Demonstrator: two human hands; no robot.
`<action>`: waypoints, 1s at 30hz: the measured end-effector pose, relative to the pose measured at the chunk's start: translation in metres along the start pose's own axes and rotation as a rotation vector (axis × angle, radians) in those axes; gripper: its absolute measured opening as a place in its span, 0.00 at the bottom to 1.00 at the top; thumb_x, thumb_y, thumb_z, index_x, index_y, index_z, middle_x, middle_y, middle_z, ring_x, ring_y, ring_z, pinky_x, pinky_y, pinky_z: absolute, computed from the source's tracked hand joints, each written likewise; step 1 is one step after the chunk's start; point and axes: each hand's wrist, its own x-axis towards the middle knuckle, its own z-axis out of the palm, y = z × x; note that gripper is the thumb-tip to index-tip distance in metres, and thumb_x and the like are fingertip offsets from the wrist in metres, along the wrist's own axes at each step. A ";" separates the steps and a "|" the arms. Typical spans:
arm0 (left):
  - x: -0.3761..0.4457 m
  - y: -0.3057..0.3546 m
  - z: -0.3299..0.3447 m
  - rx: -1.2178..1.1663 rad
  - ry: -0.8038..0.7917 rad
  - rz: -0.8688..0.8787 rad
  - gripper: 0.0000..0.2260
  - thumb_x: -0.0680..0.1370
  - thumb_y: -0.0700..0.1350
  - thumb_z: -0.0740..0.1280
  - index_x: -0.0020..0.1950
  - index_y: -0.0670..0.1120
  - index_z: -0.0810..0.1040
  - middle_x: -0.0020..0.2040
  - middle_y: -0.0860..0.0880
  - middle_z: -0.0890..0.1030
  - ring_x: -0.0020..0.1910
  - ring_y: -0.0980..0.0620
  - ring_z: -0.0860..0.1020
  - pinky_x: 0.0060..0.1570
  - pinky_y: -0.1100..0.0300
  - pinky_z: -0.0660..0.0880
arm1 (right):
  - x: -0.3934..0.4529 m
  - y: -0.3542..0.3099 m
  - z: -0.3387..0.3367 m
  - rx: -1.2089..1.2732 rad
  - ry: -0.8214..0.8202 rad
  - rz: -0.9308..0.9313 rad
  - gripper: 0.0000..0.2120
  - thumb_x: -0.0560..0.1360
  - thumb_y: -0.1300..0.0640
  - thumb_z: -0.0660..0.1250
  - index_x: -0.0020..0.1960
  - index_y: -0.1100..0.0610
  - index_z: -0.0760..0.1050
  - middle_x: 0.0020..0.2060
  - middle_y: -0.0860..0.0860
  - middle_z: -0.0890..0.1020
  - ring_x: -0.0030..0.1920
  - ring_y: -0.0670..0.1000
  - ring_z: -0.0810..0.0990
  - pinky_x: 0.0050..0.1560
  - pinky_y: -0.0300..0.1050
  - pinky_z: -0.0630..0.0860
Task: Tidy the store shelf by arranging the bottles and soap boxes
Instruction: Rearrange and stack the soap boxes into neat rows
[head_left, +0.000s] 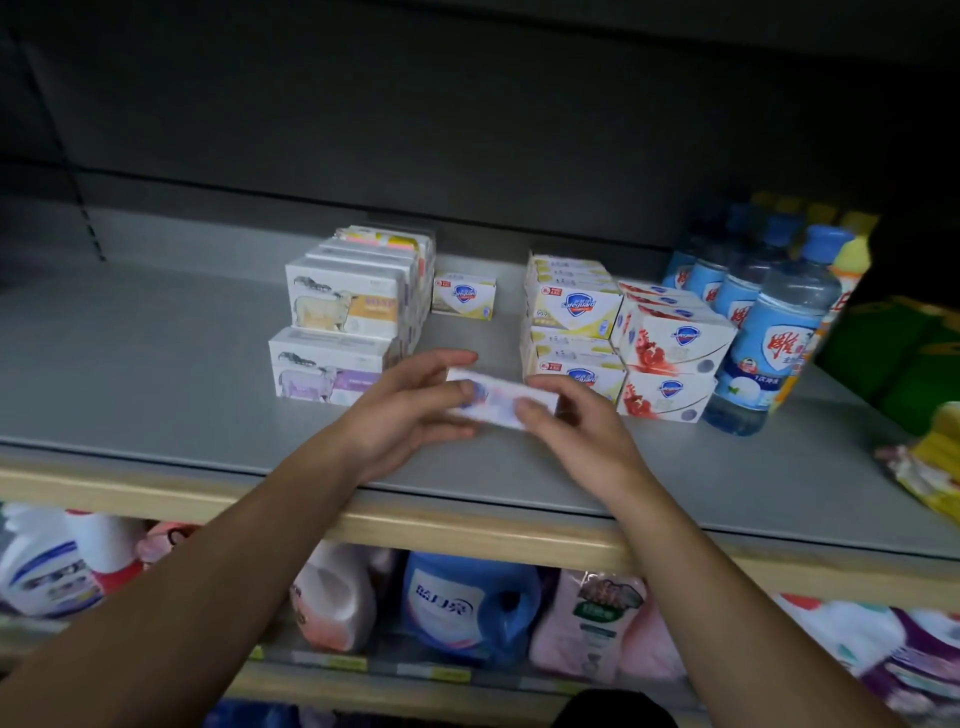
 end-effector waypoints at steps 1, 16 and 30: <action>0.000 -0.002 0.000 0.025 -0.037 0.018 0.22 0.67 0.41 0.75 0.61 0.46 0.78 0.52 0.43 0.80 0.47 0.46 0.82 0.49 0.53 0.80 | 0.002 0.000 0.000 -0.004 0.041 0.035 0.12 0.74 0.43 0.70 0.49 0.51 0.81 0.38 0.49 0.84 0.41 0.48 0.82 0.48 0.44 0.77; -0.001 -0.009 0.011 0.267 0.049 0.182 0.16 0.70 0.50 0.71 0.57 0.47 0.80 0.36 0.41 0.81 0.29 0.48 0.78 0.32 0.58 0.77 | -0.001 0.001 -0.004 0.091 0.135 0.129 0.24 0.69 0.30 0.57 0.41 0.48 0.80 0.27 0.48 0.79 0.26 0.44 0.77 0.34 0.40 0.70; 0.002 -0.007 0.001 0.056 0.062 0.104 0.16 0.68 0.45 0.72 0.56 0.46 0.80 0.49 0.43 0.85 0.46 0.45 0.84 0.41 0.52 0.81 | -0.005 0.004 -0.006 0.229 -0.021 -0.109 0.28 0.70 0.68 0.75 0.64 0.44 0.74 0.60 0.44 0.79 0.49 0.42 0.83 0.52 0.36 0.78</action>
